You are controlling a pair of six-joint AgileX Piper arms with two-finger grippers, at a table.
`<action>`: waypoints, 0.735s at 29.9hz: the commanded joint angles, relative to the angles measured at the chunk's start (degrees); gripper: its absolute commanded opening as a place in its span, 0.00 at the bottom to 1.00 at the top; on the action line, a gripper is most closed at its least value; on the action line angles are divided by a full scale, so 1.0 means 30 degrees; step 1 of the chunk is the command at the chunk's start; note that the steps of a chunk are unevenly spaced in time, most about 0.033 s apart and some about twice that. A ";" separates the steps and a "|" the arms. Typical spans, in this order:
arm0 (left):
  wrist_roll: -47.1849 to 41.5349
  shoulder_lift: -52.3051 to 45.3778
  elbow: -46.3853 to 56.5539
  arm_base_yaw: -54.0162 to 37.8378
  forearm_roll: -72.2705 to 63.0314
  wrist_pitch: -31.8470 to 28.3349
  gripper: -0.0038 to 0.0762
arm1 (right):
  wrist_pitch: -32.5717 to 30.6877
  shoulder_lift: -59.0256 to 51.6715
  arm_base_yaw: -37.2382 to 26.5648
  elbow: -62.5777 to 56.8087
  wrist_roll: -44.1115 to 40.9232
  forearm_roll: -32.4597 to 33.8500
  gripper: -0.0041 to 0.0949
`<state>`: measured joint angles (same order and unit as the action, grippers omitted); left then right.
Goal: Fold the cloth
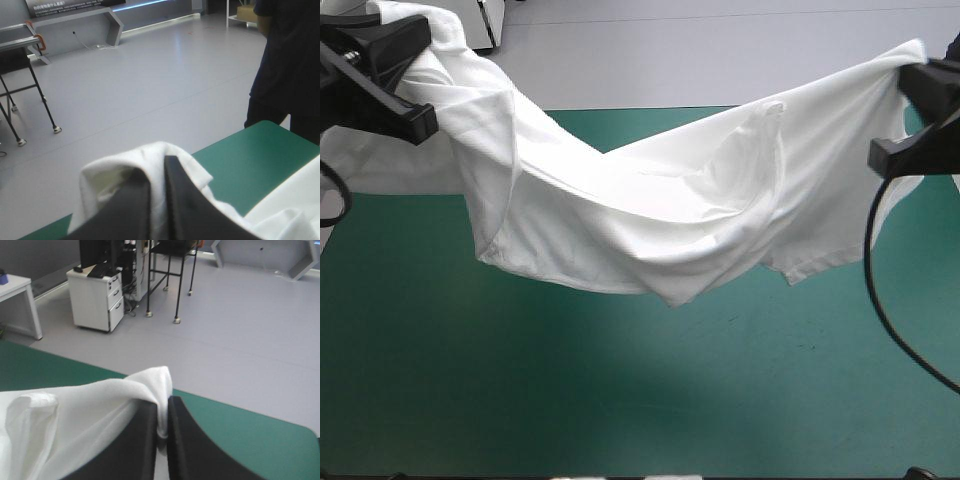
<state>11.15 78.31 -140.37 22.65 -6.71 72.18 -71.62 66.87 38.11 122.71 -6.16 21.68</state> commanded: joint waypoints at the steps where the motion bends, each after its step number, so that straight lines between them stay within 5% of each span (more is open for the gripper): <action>1: -0.0173 -0.0140 0.0439 -0.0011 -0.1785 0.0529 0.02 | 0.0031 -0.0074 -0.0044 -0.1151 -0.0553 -0.1863 0.03; 5: -0.0173 -0.0351 0.2463 0.0022 -0.3426 0.0529 0.02 | 0.0031 -0.0589 -0.0044 -0.4324 -0.1071 -0.4304 0.03; 10: -0.0317 -0.1147 0.8305 0.0022 -0.3234 0.0493 0.02 | 0.0031 -0.1164 -0.0044 -0.8842 -0.1706 -0.4161 0.03; 17: -0.0248 -0.0266 1.5634 0.0022 -0.0450 -0.2915 0.02 | 0.2749 -0.0566 -0.0218 -1.3470 -0.3948 0.0314 0.02; 22: 0.0475 0.2805 1.6473 -0.0013 0.0245 -0.3621 0.02 | 0.3319 0.1765 -0.2312 -1.4294 -0.3242 0.0493 0.02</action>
<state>11.41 84.22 -90.02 22.65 -6.34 66.63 -66.48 69.66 34.44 79.47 -17.03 20.20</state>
